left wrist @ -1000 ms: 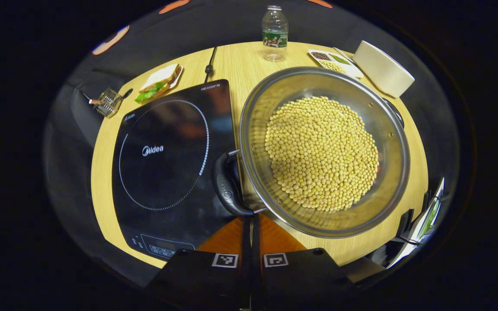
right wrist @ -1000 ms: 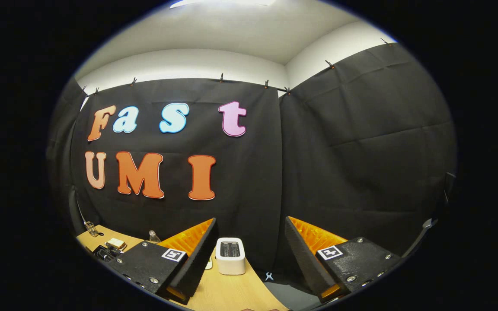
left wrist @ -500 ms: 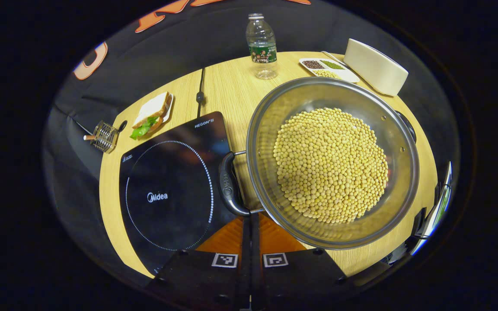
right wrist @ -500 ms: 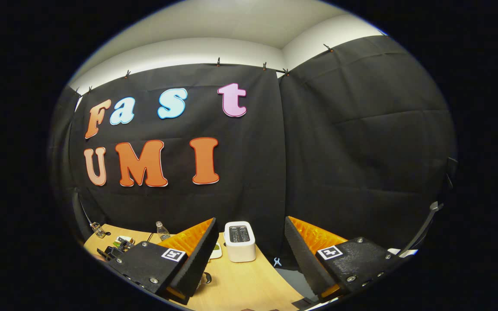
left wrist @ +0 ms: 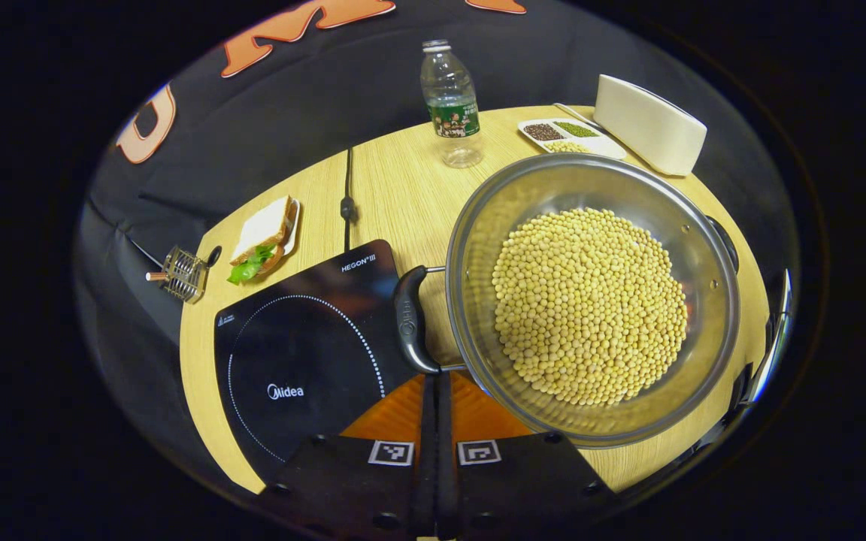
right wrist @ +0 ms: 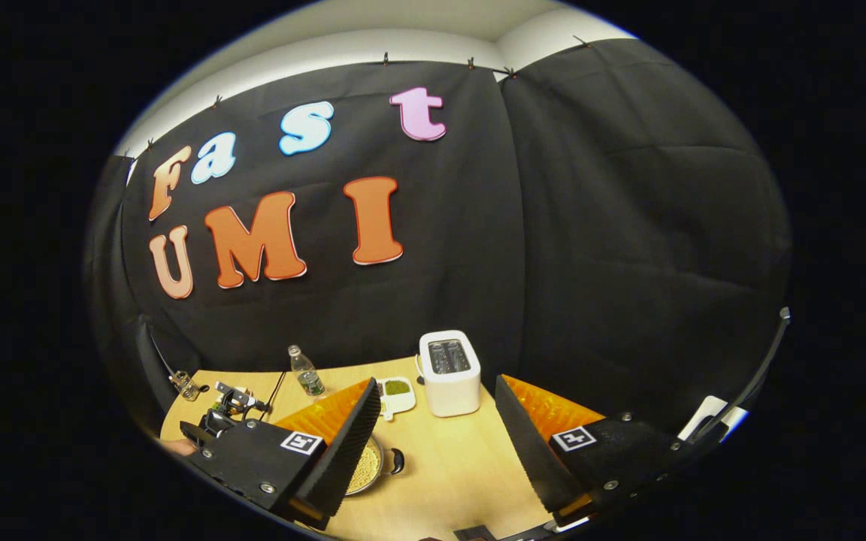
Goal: First push the handle of the pot to place it horizontally, then grasp the pot with both hands and set it on the induction cooktop.
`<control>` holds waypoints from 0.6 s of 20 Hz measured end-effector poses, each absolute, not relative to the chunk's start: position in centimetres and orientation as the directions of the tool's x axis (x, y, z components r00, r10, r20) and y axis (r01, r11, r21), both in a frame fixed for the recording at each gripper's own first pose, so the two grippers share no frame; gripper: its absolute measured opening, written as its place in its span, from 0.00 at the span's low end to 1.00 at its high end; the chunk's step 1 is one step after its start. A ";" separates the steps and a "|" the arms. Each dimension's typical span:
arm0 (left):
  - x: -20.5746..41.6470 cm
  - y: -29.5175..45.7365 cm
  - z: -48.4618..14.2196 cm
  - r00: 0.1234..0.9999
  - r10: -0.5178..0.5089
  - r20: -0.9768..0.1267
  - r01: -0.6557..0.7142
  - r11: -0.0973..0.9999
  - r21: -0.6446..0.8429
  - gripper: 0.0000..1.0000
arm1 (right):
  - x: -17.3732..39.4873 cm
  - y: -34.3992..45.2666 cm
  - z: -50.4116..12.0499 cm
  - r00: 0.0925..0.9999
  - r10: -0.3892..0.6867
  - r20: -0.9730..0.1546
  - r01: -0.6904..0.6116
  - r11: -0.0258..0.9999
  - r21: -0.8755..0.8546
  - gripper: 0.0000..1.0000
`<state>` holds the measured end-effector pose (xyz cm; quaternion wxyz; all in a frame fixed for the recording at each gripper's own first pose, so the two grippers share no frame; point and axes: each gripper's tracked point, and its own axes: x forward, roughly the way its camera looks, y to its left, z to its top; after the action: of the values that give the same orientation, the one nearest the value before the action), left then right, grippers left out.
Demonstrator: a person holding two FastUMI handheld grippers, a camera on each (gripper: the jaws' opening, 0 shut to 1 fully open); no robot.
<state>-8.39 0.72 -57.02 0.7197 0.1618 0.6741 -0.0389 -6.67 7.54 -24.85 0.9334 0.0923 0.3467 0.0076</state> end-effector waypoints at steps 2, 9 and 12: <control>-8.3 0.6 -56.5 0.113 0.135 -0.984 0.248 0.955 0.159 0.08 | -6.9 9.5 -27.1 0.717 0.113 -0.688 0.029 0.981 0.192 0.96; -6.5 -0.4 -52.2 0.229 0.044 -0.972 0.139 0.987 0.077 0.25 | -7.1 14.9 -34.2 0.557 0.217 -0.802 -0.018 0.968 0.249 0.96; -5.5 -1.7 -50.9 0.297 0.000 -0.955 0.085 0.996 0.026 0.61 | -6.9 16.6 -36.7 0.494 0.250 -0.833 -0.047 0.964 0.262 0.95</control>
<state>-5.55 -1.71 -50.92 0.8046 0.0357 0.5922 -0.0264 -6.89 16.59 -36.72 0.8580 0.1027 0.4957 0.0864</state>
